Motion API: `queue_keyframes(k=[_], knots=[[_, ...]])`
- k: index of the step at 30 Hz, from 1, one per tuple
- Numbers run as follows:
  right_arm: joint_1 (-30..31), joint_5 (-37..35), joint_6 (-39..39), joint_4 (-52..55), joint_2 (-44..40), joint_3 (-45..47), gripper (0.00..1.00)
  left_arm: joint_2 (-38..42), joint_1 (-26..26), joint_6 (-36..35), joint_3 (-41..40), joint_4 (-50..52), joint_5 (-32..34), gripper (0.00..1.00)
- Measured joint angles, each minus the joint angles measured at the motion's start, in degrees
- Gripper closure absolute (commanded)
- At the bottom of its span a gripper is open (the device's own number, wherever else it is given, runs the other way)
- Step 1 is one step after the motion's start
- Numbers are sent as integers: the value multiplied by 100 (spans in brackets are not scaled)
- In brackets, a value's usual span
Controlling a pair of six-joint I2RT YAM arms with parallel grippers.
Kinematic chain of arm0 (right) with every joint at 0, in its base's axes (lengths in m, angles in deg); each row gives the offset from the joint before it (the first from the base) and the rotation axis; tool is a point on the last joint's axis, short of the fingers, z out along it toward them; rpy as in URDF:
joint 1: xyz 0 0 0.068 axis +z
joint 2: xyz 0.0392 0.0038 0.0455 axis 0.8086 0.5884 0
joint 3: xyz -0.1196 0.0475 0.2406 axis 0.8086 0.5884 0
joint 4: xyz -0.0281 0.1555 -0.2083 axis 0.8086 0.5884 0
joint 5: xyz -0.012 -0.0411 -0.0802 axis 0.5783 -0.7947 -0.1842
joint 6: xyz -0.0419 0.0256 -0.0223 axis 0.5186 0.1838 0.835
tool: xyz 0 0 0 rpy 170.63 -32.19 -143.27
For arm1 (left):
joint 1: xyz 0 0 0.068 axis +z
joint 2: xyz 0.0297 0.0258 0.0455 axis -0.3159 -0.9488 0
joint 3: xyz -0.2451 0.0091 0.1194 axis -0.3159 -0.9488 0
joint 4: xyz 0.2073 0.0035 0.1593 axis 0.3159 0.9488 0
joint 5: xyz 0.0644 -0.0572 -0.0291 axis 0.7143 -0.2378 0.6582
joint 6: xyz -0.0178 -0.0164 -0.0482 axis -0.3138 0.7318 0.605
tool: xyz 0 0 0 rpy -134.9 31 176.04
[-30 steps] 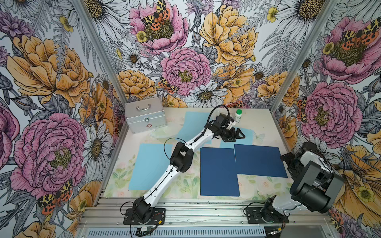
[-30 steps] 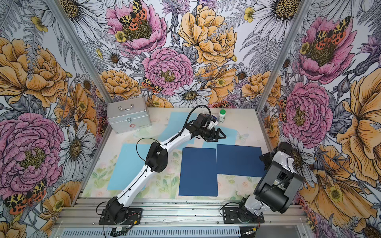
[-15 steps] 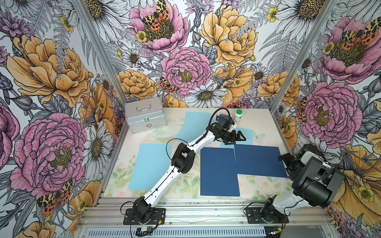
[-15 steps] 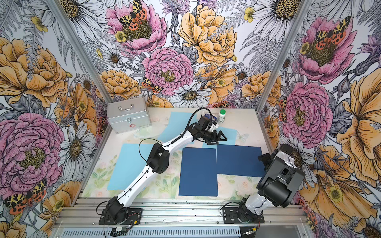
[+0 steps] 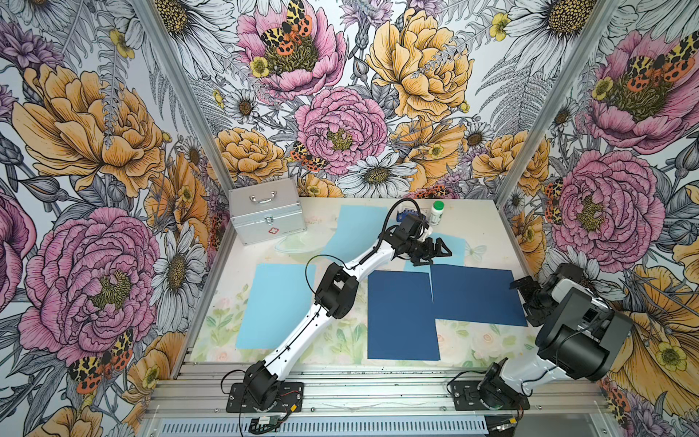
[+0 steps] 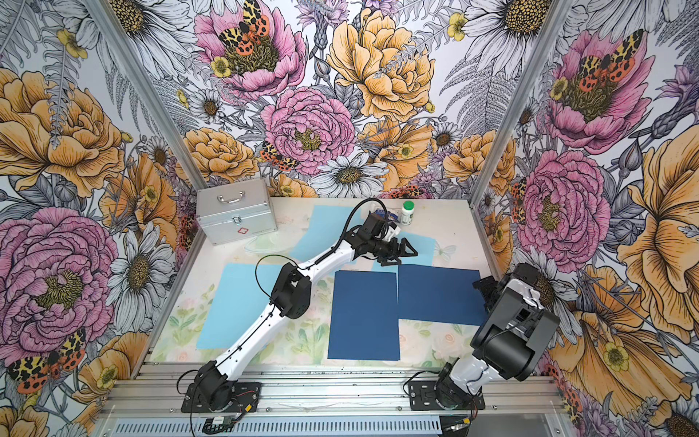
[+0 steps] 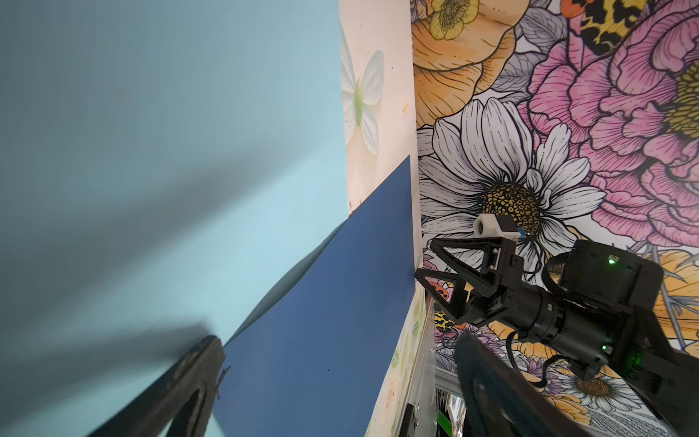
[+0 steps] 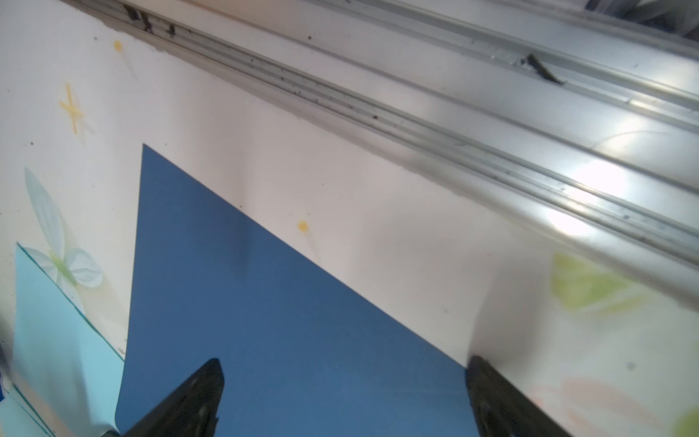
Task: Sort the scattered colored papers by color
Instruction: Pick up the colored paper.
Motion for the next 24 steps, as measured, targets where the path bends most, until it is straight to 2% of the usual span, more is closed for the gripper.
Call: queue_keyframes(k=[18, 22, 24], knots=[[918, 470, -168, -446, 361, -280, 1, 15, -264, 81, -188, -173, -437, 2], [949, 505, -208, -494, 380, -280, 1, 44, -310, -28, -271, -173, -546, 10], [977, 516, -225, -522, 385, -280, 0, 44, -315, -105, -297, -144, -579, 19]])
